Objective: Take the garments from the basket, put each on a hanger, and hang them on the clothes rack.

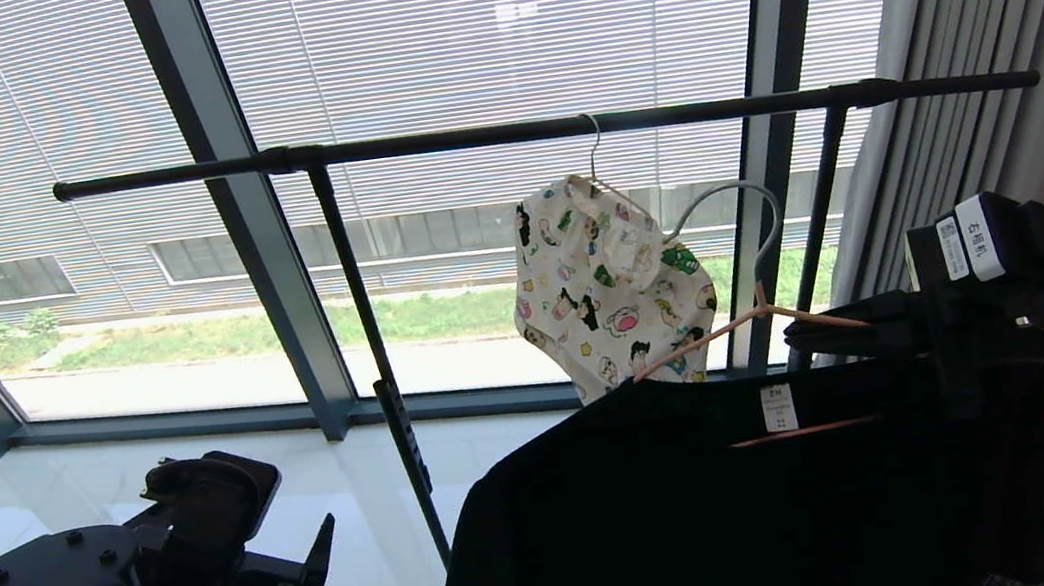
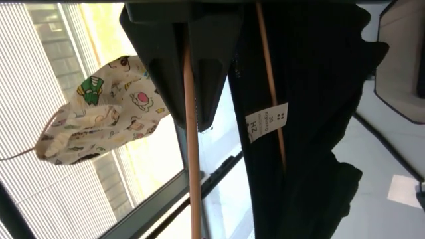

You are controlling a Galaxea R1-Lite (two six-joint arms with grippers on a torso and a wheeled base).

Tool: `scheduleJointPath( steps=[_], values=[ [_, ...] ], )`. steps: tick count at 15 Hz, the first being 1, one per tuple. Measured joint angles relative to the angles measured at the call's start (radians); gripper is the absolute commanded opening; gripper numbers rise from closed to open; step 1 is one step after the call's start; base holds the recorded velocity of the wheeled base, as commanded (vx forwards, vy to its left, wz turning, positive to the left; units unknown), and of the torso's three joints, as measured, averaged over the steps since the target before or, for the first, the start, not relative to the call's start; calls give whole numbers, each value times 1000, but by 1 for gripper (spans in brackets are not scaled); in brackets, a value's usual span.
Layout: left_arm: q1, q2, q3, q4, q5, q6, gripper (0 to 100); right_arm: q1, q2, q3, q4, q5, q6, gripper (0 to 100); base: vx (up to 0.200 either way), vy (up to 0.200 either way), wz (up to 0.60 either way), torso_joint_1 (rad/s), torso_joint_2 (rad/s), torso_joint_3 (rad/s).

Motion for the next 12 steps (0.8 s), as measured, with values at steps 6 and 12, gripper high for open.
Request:
scheduleJointPath(
  steps=[6, 12],
  values=[
    [43, -61, 22, 0, 52, 3, 100, -140, -2, 94, 1, -21, -1, 0, 0, 0, 0, 0, 0, 0],
    [125, -97, 24, 0, 63, 10, 100, -199, -64, 295, 6, -209, 78, 0, 0, 0, 0, 0, 0, 0]
  ],
)
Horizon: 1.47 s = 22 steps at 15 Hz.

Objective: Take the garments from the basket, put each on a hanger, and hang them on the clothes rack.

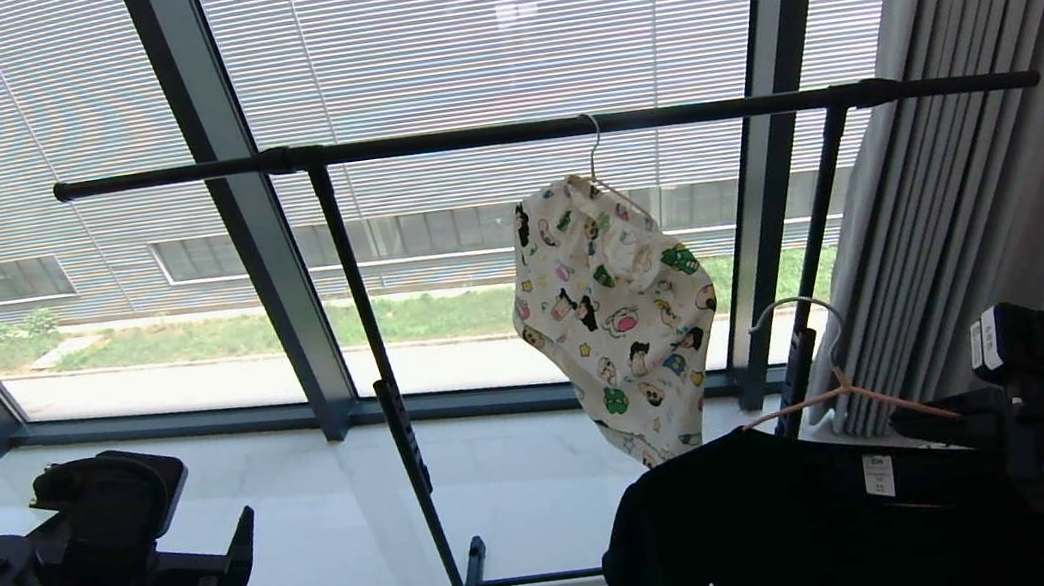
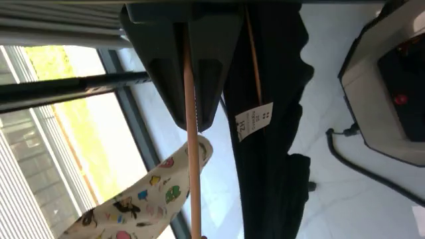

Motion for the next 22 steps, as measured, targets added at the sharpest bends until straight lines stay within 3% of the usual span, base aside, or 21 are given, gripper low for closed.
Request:
scheduleJointPath(
  steps=[4, 7, 12, 22],
  values=[
    [3, -3, -2, 0, 0, 1, 100, -5, -120, 144, 2, -254, 283, 0, 0, 0, 0, 0, 0, 0],
    [3, -6, -2, 0, 0, 0, 100, -5, -203, 231, 3, -393, 427, 0, 0, 0, 0, 0, 0, 0],
    [5, -10, -1, 0, 14, 1, 100, -5, -238, 279, 3, -465, 660, 0, 0, 0, 0, 0, 0, 0],
    [4, -12, 1, 0, 44, 0, 100, -5, -183, 195, -5, -546, 836, 0, 0, 0, 0, 0, 0, 0]
  ],
)
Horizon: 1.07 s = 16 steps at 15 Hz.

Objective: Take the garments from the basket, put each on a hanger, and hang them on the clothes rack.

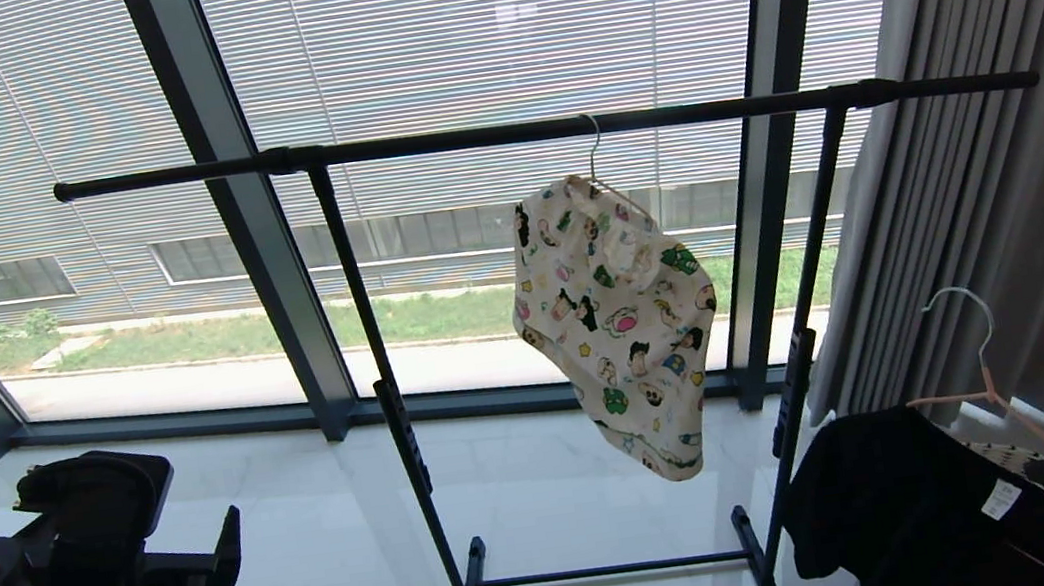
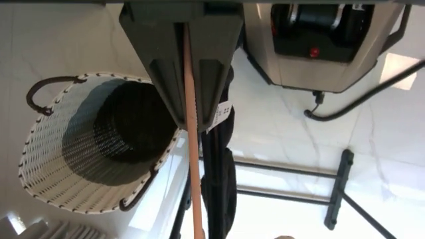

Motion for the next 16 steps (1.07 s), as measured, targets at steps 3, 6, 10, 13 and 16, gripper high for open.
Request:
scheduleJointPath(
  steps=[3, 6, 10, 13, 16],
  values=[
    [0, 0, 1, 0, 0, -3, 100, 0, 39, -54, -66, -37, 17, 0, 0, 0, 0, 0, 0, 0],
    [0, 0, 0, 0, 0, -3, 100, 2, 82, -112, -128, -42, 23, 0, 0, 0, 0, 0, 0, 0],
    [0, 0, 0, 0, 0, -1, 100, 22, 143, -244, -148, -37, 36, 0, 0, 0, 0, 0, 0, 0],
    [-1, 0, 0, 0, -1, -2, 100, 40, 167, -309, -150, -29, 38, 0, 0, 0, 0, 0, 0, 0],
    [-4, 0, 0, 0, -4, -2, 100, 45, 190, -363, -167, -24, 37, 0, 200, 0, 0, -12, -1, 2]
  ],
)
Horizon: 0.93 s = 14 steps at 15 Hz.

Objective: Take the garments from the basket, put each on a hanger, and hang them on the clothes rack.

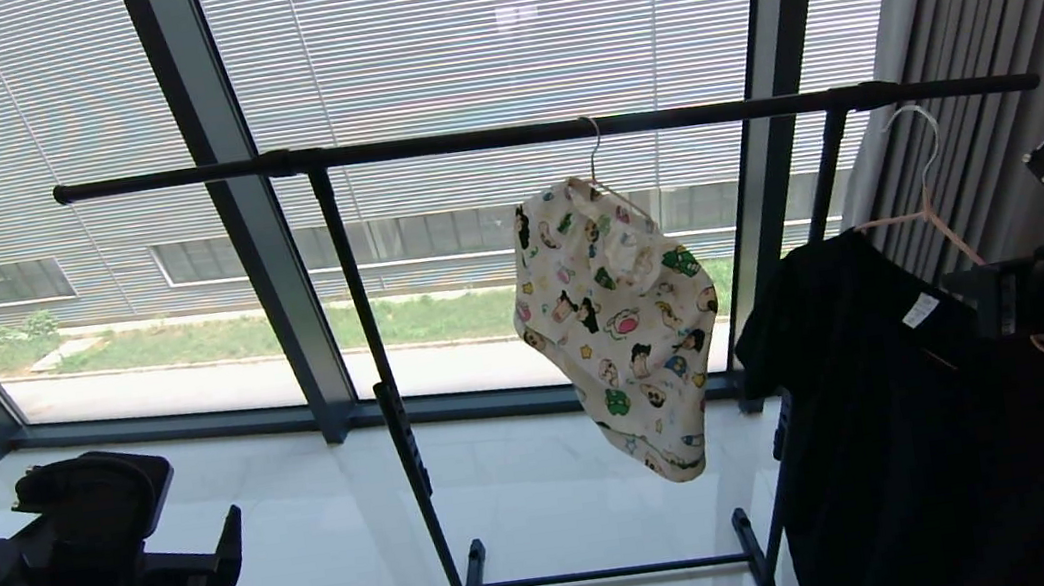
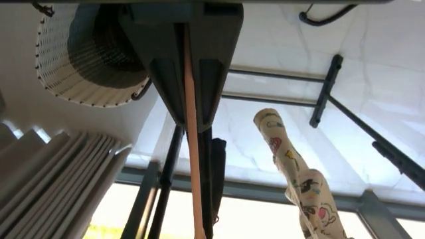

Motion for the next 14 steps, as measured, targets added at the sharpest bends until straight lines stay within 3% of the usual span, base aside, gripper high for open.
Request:
scheduleJointPath(
  steps=[4, 10, 14],
  values=[
    [-1, 1, 0, 0, -1, 0, 100, 1, 40, -27, -117, 3, -13, 0, 200, 150, 0, 6, 4, 1],
    [-3, 3, 0, 0, -3, -1, 100, 0, 51, -35, -117, 3, -14, 0, 200, 167, 0, 4, 1, 2],
    [-5, 4, 0, 1, -3, -3, 100, -2, 45, -36, -122, 0, -14, 0, 0, 0, 0, 0, 0, 0]
  ],
)
